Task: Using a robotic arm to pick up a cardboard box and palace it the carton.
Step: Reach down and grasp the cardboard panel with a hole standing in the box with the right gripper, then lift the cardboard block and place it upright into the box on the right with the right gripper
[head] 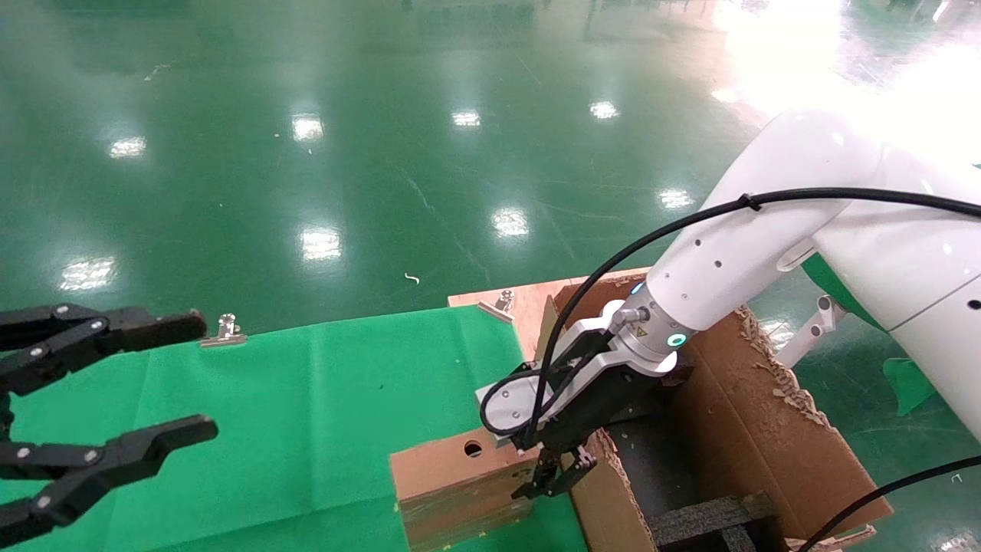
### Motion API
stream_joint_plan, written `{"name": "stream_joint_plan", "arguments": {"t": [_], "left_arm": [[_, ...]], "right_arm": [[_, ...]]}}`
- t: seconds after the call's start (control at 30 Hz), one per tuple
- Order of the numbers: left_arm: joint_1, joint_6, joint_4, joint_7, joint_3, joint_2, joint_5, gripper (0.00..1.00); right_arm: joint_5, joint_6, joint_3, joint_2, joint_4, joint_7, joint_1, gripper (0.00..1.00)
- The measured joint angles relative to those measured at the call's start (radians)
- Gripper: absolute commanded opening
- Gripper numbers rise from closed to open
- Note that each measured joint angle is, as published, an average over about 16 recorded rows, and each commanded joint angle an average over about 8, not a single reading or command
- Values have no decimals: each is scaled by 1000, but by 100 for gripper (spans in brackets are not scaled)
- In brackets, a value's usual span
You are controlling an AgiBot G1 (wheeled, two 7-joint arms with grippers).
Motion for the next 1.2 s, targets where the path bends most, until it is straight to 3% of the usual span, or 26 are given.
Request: {"name": "stream_joint_plan", "arguments": {"t": [0.63,1.2], "left_arm": [[0,0,0,0,0,0,0,100],[0,0,0,0,0,0,0,100]], "right_arm": [[23,-1,8,8,-18,-2,37,0],[88,-22,-46,47,-182,-54,378,0]]}}
